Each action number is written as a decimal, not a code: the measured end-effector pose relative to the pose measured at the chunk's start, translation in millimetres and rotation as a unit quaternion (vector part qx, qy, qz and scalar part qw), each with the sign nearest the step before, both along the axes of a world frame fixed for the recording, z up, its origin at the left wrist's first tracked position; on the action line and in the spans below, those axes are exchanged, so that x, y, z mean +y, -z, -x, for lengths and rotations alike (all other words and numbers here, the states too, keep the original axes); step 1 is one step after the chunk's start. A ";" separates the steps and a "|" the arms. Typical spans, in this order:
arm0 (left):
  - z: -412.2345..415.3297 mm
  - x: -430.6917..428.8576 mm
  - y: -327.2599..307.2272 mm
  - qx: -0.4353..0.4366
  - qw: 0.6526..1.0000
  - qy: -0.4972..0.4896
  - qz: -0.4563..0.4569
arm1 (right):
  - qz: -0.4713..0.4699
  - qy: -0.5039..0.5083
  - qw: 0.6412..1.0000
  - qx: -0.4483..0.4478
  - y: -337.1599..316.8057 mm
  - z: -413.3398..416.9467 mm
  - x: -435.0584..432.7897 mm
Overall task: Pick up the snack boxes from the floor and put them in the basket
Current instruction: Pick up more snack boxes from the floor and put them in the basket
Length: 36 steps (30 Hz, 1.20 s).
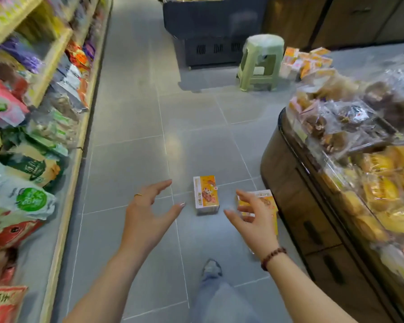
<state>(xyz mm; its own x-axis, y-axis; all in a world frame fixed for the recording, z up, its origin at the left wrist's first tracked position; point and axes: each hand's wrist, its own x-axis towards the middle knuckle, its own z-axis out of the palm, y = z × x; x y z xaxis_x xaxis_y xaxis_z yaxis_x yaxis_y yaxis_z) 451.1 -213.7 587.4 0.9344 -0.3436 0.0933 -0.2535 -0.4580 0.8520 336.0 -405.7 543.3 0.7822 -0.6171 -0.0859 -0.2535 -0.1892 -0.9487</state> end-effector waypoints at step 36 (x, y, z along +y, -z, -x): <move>-477.1 -397.7 441.9 0.033 0.707 0.638 -0.303 | -0.202 0.452 0.833 0.246 387.0 -359.2 -134.9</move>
